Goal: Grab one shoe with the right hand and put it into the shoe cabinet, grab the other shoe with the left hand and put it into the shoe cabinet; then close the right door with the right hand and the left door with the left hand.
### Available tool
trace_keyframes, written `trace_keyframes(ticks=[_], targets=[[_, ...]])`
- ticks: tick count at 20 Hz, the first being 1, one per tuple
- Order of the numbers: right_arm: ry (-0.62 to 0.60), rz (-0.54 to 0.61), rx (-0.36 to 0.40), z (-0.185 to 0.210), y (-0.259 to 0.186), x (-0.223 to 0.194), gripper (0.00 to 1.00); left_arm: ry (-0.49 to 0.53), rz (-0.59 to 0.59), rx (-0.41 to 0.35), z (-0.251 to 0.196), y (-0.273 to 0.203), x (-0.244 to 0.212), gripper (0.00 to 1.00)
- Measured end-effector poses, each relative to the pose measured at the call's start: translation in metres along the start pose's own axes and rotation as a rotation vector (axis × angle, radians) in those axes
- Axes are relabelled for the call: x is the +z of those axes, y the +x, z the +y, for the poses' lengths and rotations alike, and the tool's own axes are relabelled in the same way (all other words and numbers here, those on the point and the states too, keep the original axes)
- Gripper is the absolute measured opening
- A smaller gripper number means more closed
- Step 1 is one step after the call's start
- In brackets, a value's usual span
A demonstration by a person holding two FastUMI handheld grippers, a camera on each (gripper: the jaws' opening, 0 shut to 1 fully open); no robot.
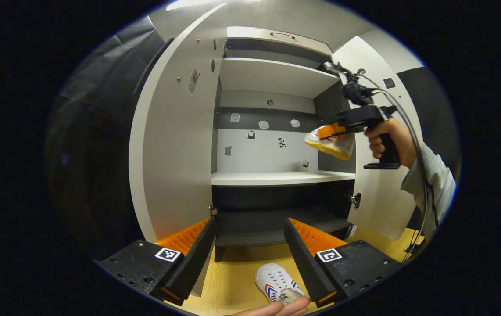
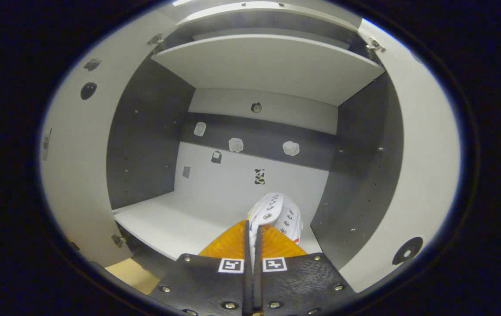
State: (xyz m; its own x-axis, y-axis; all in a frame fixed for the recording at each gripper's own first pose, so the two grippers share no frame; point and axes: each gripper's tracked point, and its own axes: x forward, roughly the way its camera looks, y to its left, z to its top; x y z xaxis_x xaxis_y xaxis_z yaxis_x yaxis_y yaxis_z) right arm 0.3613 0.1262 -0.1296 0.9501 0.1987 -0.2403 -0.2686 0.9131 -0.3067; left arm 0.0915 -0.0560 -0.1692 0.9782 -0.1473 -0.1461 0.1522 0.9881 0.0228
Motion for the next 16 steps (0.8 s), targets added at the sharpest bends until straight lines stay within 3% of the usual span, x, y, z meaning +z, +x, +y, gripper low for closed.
trace_keyframes(ticks=[8, 11, 13, 16], targets=[[-0.066, 0.12, -0.049, -0.02, 0.09, -0.042, 0.02, -0.002, -0.02, 0.01, 0.005, -0.007, 0.01, 0.95], [-0.118, 0.16, -0.024, -0.024, 0.094, -0.06, 0.05, 0.011, -0.033, 0.022, 0.005, -0.011, 0.015, 0.95], [-0.131, 0.118, -0.032, -0.028, 0.09, -0.052, 0.09, 0.023, -0.04, 0.033, 0.006, -0.013, 0.019, 0.95], [-0.108, 0.011, -0.061, -0.028, 0.064, -0.027, 0.94, 0.043, -0.05, 0.049, 0.007, -0.012, 0.023, 0.95]])
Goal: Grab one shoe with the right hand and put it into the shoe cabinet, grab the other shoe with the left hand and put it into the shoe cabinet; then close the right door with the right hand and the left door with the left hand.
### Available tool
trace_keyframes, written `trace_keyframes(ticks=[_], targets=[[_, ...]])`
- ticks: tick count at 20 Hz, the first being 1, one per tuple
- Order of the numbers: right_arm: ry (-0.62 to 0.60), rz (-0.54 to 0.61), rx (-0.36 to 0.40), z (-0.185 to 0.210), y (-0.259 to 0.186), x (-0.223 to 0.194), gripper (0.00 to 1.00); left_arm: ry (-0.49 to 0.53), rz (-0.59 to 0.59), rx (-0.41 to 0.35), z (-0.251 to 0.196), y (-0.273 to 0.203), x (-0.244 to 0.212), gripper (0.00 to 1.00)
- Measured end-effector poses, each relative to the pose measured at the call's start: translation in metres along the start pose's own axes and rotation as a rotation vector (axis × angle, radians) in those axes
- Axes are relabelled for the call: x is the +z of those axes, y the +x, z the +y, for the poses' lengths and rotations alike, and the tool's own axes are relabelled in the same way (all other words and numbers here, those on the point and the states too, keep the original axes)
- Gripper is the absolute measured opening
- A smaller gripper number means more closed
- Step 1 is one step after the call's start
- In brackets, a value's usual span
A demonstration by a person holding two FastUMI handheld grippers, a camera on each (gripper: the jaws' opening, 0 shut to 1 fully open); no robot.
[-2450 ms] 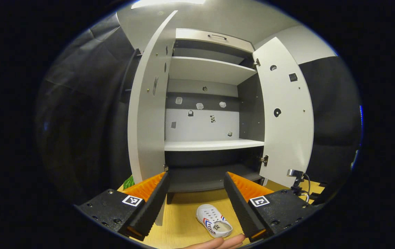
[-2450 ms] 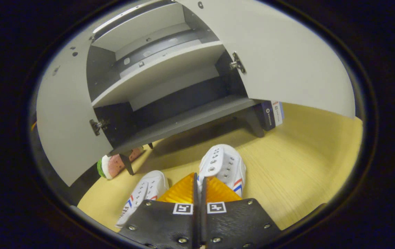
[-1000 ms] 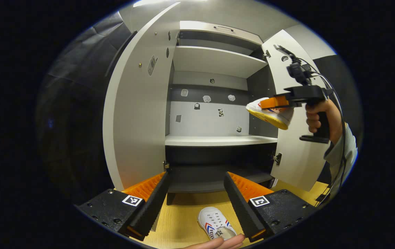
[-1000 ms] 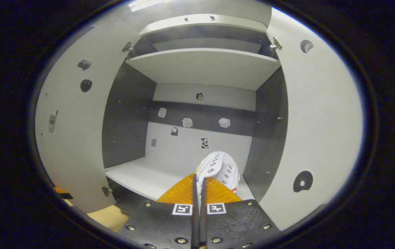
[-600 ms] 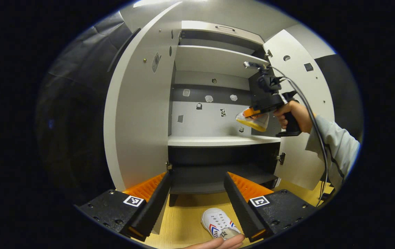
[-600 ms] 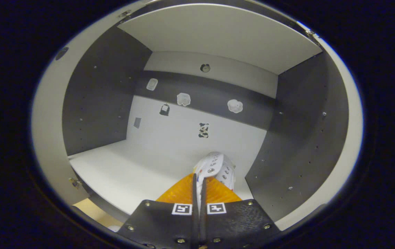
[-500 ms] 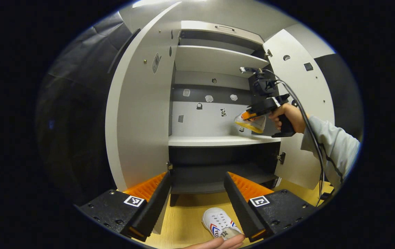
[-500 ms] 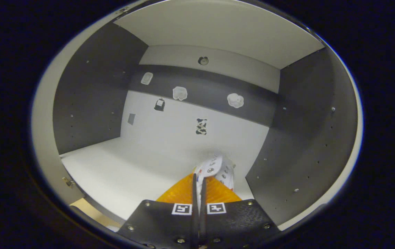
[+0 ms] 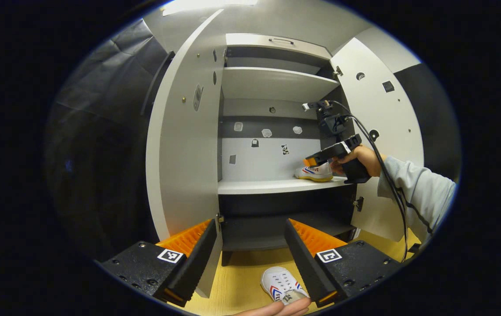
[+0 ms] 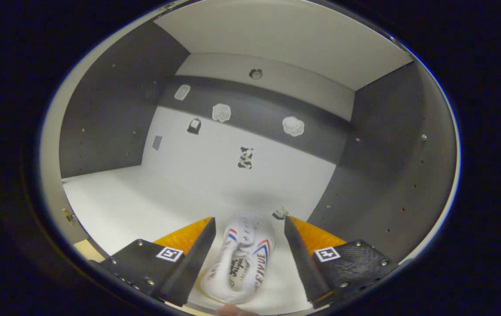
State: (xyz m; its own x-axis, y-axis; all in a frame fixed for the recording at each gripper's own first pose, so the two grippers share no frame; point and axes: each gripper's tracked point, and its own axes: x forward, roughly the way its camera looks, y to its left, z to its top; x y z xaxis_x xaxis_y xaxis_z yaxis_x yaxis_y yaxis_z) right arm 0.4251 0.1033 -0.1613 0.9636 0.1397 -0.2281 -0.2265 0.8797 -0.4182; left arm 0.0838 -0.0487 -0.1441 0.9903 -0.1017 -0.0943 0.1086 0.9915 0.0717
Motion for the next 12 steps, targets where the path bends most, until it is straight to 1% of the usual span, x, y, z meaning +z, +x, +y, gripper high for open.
trace_keyframes(ticks=[2, 4, 6, 7, 8, 9, 11, 12], targets=[[0.011, -0.014, -0.029, -0.005, -0.018, 0.0, 0.98, -0.003, 0.002, 0.017, 0.003, 0.0, 0.002, 0.93], [0.049, -0.047, -0.035, -0.003, -0.046, 0.007, 0.99, -0.008, -0.007, 0.024, 0.003, -0.001, 0.005, 0.95], [0.112, -0.094, -0.035, 0.001, -0.078, 0.016, 0.99, -0.013, -0.009, 0.03, 0.003, -0.001, 0.006, 0.93], [0.142, -0.116, -0.022, 0.005, -0.097, 0.021, 0.99, -0.011, 0.003, 0.02, 0.0, 0.0, 0.003, 0.94], [0.157, -0.136, -0.014, 0.009, -0.115, 0.021, 0.98, -0.013, 0.011, 0.019, 0.0, 0.0, -0.001, 0.95], [0.166, -0.16, -0.021, 0.009, -0.133, 0.022, 0.98, -0.018, 0.017, 0.018, -0.001, 0.0, -0.003, 0.95], [0.19, -0.183, -0.061, 0.005, -0.174, 0.017, 0.99, -0.037, 0.044, 0.005, -0.006, 0.001, -0.015, 0.95], [0.197, -0.189, -0.093, 0.002, -0.195, 0.011, 0.99, -0.051, 0.062, 0.003, -0.008, 0.001, -0.024, 0.95]])
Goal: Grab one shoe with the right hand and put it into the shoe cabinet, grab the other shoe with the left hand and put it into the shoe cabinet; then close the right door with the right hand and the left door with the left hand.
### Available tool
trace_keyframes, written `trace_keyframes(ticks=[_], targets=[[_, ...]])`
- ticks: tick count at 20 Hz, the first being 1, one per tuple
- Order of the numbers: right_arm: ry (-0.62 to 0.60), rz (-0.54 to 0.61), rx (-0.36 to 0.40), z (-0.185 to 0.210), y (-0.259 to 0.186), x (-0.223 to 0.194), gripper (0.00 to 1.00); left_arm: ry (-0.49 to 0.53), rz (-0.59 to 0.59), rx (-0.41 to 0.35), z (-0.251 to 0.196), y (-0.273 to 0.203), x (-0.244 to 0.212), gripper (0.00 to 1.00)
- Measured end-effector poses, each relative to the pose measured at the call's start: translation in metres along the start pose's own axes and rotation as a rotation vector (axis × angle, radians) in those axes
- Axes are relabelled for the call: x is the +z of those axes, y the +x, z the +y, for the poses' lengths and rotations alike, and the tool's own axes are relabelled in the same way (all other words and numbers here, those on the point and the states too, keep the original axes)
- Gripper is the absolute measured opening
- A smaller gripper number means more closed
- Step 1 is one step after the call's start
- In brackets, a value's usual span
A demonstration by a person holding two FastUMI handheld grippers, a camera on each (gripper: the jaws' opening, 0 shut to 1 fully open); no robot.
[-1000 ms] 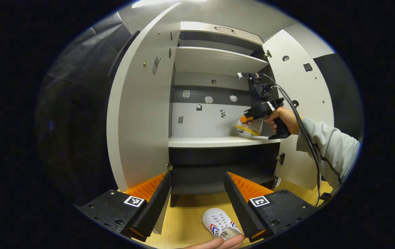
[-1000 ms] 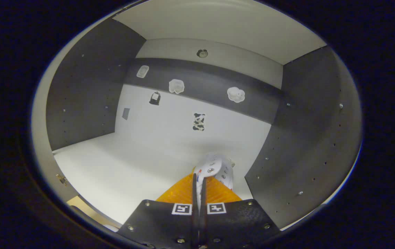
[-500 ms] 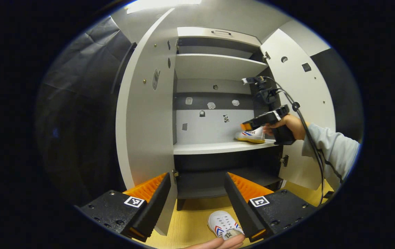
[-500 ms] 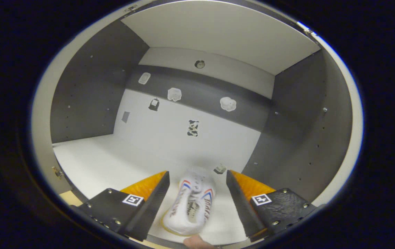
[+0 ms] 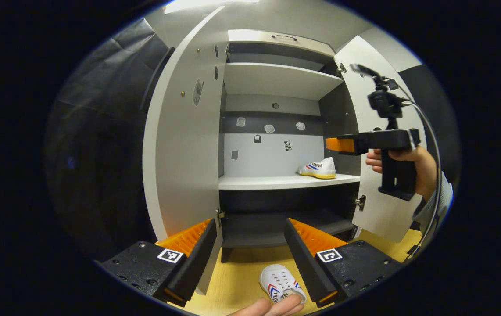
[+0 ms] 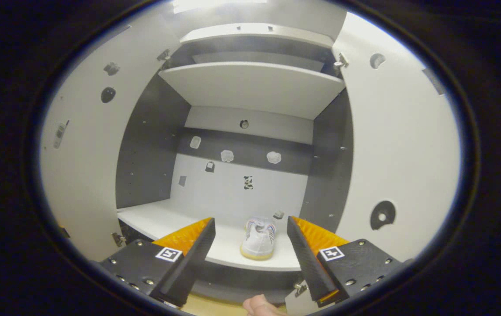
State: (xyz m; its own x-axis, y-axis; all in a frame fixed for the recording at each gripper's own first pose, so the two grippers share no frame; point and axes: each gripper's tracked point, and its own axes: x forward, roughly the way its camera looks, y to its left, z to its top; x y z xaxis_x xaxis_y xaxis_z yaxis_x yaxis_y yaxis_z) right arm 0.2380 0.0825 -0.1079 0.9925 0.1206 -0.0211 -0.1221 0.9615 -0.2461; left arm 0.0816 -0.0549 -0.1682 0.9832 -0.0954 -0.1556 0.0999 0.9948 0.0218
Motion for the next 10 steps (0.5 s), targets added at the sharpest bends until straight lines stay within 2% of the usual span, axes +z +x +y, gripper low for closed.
trace_keyframes(ticks=[2, 4, 7, 10], targets=[[0.008, -0.012, -0.076, -0.015, -0.041, -0.006, 0.98, -0.026, 0.037, -0.013, -0.005, 0.001, -0.019, 0.95], [0.015, -0.011, -0.116, -0.023, -0.081, -0.019, 0.98, -0.041, 0.083, -0.025, -0.009, 0.0, -0.045, 0.95], [0.07, -0.017, -0.117, -0.024, -0.133, -0.038, 0.99, -0.043, 0.145, -0.055, -0.019, 0.0, -0.085, 0.97], [0.104, 0.024, -0.105, -0.024, -0.173, -0.068, 0.98, 0.01, 0.239, -0.072, -0.022, 0.0, -0.125, 0.97]])
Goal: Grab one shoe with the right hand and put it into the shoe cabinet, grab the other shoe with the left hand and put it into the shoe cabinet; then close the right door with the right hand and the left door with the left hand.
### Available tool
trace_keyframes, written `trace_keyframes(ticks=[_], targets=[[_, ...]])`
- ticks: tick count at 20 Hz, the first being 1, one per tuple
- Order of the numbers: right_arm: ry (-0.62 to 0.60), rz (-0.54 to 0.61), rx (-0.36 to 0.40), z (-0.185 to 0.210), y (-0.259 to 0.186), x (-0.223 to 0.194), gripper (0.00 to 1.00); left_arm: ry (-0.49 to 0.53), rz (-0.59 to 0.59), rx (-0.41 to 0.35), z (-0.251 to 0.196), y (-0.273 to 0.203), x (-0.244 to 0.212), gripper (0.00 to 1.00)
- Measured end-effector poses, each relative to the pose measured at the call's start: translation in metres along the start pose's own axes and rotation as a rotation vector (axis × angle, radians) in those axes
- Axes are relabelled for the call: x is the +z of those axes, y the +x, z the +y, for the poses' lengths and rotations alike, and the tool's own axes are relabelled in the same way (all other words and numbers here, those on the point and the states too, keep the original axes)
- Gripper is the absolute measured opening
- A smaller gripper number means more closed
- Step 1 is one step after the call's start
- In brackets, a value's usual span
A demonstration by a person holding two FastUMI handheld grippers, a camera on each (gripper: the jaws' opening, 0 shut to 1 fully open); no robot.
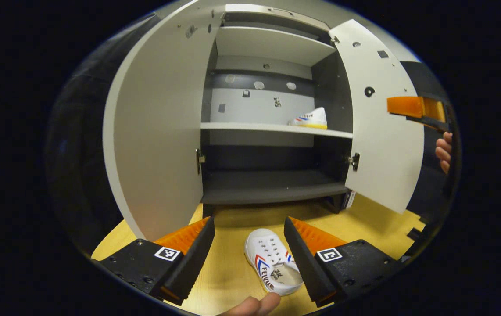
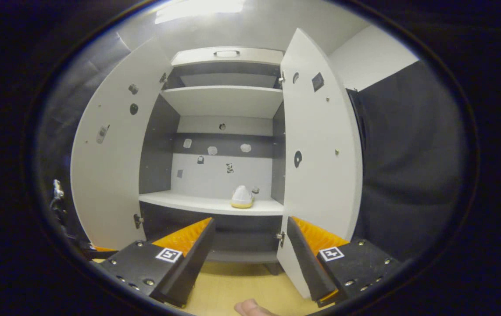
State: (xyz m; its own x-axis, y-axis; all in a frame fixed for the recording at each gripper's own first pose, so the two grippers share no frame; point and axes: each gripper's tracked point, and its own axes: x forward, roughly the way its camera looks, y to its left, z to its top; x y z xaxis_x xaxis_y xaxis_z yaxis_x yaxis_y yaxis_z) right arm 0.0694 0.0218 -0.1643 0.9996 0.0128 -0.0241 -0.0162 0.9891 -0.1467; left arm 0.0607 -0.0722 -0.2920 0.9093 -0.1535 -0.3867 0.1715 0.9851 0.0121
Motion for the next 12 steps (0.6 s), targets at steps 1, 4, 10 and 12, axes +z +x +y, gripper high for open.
trace_keyframes(ticks=[1, 4, 10, 12], targets=[[0.0, 0.018, 0.005, -0.002, -0.012, -0.01, 0.98, 0.006, 0.036, -0.009, -0.002, 0.004, -0.013, 0.97], [0.015, 0.033, -0.012, -0.014, -0.046, -0.024, 0.98, 0.005, 0.148, -0.019, -0.005, 0.018, -0.05, 0.98], [0.067, -0.026, -0.041, -0.034, -0.073, -0.005, 0.98, -0.038, 0.386, -0.044, -0.013, 0.036, -0.122, 0.98], [0.066, -0.067, -0.01, -0.022, -0.075, 0.006, 0.98, -0.039, 0.427, -0.059, -0.014, 0.038, -0.134, 0.99]])
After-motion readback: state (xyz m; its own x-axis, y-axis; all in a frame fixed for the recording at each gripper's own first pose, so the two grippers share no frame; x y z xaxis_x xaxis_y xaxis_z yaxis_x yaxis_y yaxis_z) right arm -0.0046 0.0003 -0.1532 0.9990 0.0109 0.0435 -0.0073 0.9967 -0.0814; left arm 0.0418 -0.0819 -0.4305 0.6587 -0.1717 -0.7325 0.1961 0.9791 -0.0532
